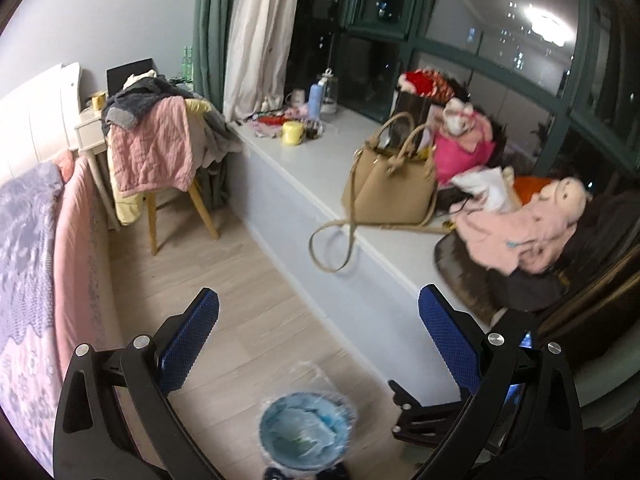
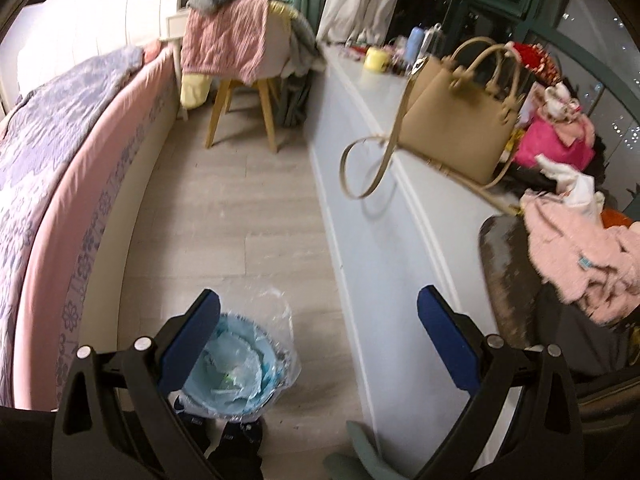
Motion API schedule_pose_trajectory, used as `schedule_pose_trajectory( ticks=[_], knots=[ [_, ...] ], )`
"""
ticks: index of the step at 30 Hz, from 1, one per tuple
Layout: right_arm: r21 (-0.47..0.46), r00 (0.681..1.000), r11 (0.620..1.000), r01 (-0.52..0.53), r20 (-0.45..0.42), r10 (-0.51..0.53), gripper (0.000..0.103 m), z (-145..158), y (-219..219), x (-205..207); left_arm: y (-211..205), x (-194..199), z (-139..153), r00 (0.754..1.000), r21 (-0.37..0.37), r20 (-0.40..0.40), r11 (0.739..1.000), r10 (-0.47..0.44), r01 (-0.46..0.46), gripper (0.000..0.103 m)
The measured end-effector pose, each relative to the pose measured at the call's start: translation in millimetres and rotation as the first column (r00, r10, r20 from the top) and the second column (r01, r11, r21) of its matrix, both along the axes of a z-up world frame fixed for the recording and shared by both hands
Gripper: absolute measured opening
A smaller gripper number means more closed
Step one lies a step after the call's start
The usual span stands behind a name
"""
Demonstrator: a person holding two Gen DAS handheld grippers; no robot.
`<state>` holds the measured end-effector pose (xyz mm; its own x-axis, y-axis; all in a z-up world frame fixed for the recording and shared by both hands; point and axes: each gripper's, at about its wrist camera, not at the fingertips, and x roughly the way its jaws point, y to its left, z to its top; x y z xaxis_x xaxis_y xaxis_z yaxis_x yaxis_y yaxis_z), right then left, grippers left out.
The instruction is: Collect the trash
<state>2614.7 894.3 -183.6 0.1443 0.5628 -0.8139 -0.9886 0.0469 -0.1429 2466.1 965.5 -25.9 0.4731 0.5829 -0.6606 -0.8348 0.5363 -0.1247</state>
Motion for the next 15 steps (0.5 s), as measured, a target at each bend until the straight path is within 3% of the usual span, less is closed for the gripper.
schedule_pose_trajectory(
  ticks=[8,15],
  knots=[
    [0.006,1.0,1.0,0.019,0.018,-0.019,0.096,11.3,-5.8,11.4,-13.6,-0.6,27.5,1.0,0.085,0.005,0.996,-0.018,0.017,0.097],
    [-0.017,1.0,1.0,0.006,0.01,-0.006,0.096,12.3,-20.2,13.0,-12.2,-13.6,29.4,0.993,0.097,-0.084,0.992,0.084,-0.076,0.097]
  ],
)
